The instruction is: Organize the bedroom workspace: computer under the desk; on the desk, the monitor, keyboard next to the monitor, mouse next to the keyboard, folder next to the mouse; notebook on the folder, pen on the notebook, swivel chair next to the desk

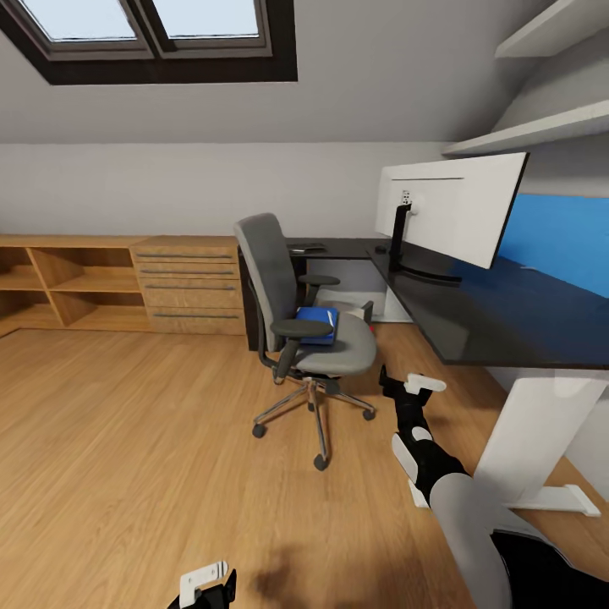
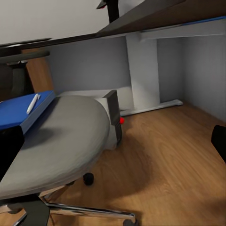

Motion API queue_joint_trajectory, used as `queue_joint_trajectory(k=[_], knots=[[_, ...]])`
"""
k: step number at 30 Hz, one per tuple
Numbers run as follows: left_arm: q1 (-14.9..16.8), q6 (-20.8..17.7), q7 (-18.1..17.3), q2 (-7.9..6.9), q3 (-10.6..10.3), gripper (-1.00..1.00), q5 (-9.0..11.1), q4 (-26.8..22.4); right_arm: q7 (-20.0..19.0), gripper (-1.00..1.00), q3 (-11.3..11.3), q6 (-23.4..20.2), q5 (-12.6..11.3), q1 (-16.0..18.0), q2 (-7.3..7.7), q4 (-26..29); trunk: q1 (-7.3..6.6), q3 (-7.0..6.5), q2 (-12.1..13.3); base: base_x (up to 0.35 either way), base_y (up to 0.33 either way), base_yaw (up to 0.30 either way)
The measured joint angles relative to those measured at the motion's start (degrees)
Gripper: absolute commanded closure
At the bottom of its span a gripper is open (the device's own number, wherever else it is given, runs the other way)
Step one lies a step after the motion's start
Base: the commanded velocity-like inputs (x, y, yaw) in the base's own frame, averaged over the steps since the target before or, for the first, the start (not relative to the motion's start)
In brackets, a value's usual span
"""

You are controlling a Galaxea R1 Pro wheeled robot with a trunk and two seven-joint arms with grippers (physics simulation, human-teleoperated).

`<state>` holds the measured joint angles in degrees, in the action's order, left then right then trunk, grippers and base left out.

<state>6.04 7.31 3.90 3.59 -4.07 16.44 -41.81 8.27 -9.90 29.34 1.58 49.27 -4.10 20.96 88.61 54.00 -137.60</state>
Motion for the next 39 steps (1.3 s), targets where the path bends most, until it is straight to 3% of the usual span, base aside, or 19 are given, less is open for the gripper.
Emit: queue_joint_trajectory(k=[22,39], knots=[[0.0,0.0,0.0,-0.02,0.0,-1.0,0.0,-0.03,-0.06,-1.0,0.0,0.11,0.0,0.0,0.0,-0.08,0.0,0.0,0.0,0.005,0.0,-0.002],[0.0,0.06,-0.04,0.04,0.0,-1.0,0.0,0.0,-0.19,-1.0,0.2,0.39,0.15,0.0,0.0,-2.33,-0.01,0.0,0.0,0.164,0.0,0.0]])
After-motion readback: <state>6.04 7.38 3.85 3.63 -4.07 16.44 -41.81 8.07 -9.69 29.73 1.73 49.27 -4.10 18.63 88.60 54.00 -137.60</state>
